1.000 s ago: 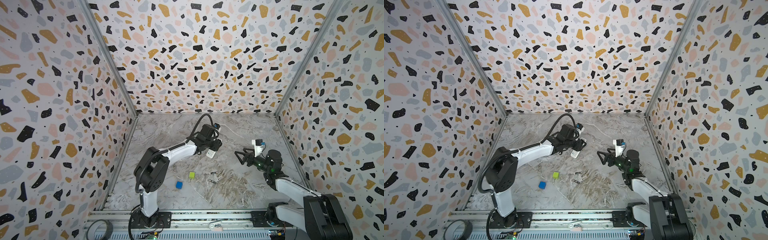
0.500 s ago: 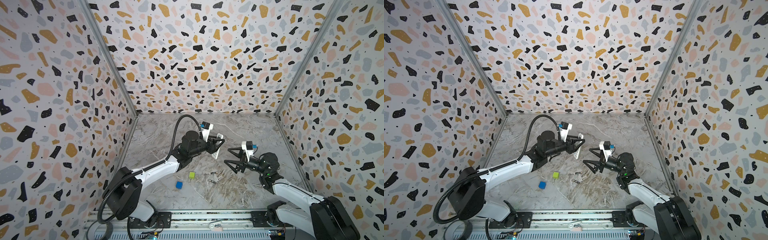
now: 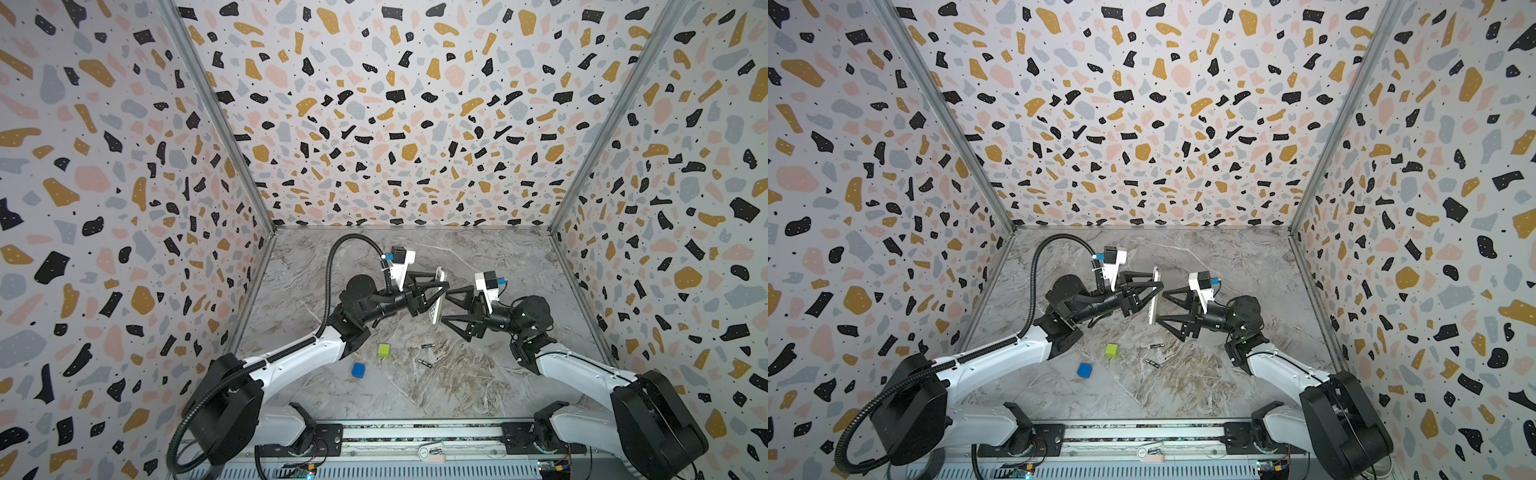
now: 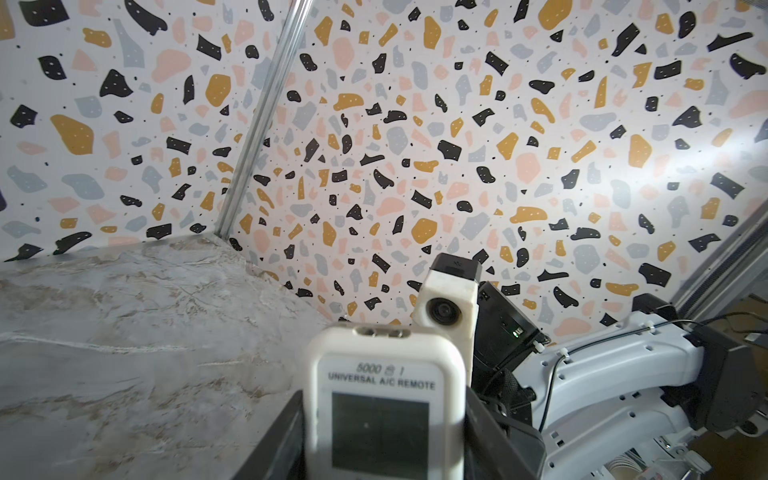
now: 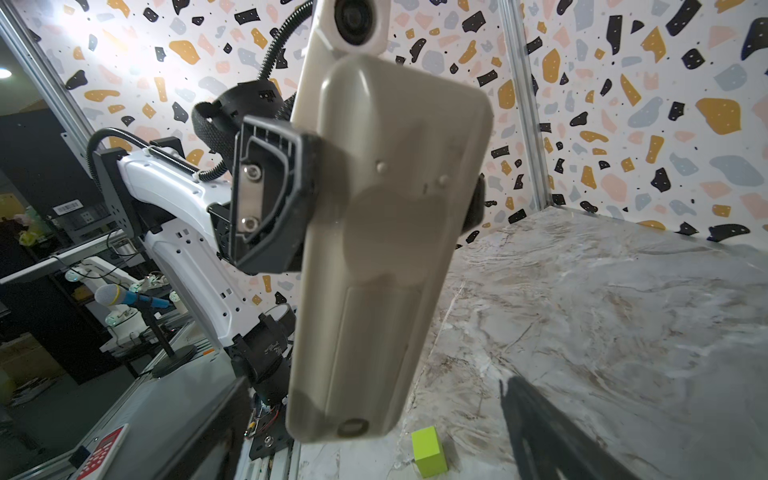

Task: Load the batteries into the remote control
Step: 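Lift the remote upright with the left gripper toward the right gripper, then grip the remote's back cover with the right gripper while the left holds it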

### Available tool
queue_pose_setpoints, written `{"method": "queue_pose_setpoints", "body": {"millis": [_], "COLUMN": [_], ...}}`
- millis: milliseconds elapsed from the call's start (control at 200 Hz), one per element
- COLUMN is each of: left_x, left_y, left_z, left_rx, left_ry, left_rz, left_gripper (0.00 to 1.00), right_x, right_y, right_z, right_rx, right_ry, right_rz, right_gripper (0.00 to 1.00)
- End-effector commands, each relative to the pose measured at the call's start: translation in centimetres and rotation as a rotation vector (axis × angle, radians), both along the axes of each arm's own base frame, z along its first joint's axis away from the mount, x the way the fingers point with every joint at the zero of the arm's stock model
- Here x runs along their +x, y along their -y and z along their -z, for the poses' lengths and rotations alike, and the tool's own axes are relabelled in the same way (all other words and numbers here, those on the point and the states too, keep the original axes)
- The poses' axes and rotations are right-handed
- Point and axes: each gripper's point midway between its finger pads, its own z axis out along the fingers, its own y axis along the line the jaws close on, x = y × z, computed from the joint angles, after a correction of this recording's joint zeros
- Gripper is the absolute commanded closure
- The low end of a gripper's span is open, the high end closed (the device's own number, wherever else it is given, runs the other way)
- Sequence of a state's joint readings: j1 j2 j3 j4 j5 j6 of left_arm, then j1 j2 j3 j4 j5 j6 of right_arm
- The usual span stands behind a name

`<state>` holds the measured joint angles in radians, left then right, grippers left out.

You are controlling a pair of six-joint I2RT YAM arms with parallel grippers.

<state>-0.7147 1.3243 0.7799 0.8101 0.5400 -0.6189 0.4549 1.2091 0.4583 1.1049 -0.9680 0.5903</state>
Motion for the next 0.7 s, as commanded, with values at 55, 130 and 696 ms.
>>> {"method": "queue_pose_setpoints", "body": {"millis": [55,130,696], "left_x": [-2.0,-2.3,-2.2], "left_y": [-0.6,-0.6,-0.4], "left_z": [-3.5,-3.9,-4.1], "left_rx": [-0.105,-0.121,-0.146], "left_ry": [0.1,0.106,0.094], "left_rz": [0.06,0.071,0.079], "left_gripper": [0.75,0.75,0.75], "right_x": [-1.1,-1.1,-1.5], "right_y": [-0.7,-0.9,-2.1], "right_z": [-2.6,-2.9,-3.1], "right_rx": [0.03,0.027,0.057], "right_ry": [0.013,0.012,0.012], "right_rz": [-0.071,-0.079,-0.146], "right_gripper": [0.04,0.04,0.18]}}
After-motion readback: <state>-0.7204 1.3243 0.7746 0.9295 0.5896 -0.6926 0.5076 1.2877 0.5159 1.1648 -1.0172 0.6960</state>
